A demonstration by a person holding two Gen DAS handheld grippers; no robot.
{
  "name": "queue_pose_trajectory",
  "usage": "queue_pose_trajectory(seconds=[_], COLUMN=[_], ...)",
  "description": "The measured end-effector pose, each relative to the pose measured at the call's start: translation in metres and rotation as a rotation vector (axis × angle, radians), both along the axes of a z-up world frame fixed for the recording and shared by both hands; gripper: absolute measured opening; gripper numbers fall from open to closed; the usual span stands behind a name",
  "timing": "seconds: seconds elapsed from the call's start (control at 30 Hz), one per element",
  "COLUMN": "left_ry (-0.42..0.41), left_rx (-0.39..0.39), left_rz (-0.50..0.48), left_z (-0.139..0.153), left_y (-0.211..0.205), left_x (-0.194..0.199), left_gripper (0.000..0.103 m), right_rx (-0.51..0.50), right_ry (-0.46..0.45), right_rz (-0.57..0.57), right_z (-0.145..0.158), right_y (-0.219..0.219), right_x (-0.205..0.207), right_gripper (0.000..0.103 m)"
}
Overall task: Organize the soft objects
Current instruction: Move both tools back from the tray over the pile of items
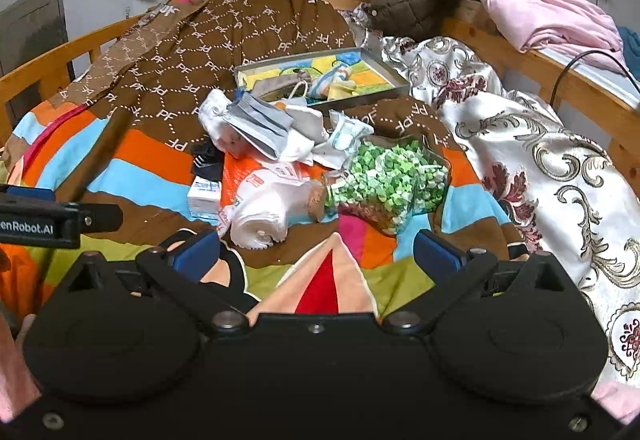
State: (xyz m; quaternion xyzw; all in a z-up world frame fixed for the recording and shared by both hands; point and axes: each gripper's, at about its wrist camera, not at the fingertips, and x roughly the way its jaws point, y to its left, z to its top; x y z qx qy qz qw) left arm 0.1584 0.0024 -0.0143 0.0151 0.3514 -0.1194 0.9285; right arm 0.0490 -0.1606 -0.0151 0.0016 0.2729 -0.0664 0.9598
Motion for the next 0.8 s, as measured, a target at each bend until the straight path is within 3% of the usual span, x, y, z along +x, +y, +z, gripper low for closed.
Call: queue_pose_trajectory(seconds=[0.57, 0.8], left_ry=[-0.001, -0.042], left_rx=[0.013, 0.003], left_rz=[-0.01, -0.019], left_z=[-0.01, -0.004], left_y=[-0.011, -0.012], left_x=[0.028, 0.051], left_gripper=[0.102, 0.102], right_rx=[0.066, 0.096], right_ry=[0.026, 0.022], right_rz=[-0.043, -0.064], right_z=[-0.013, -0.016], right_y=[-0.014, -0.03], right_x=[0.035, 0.055], right_gripper=[0.102, 0.102])
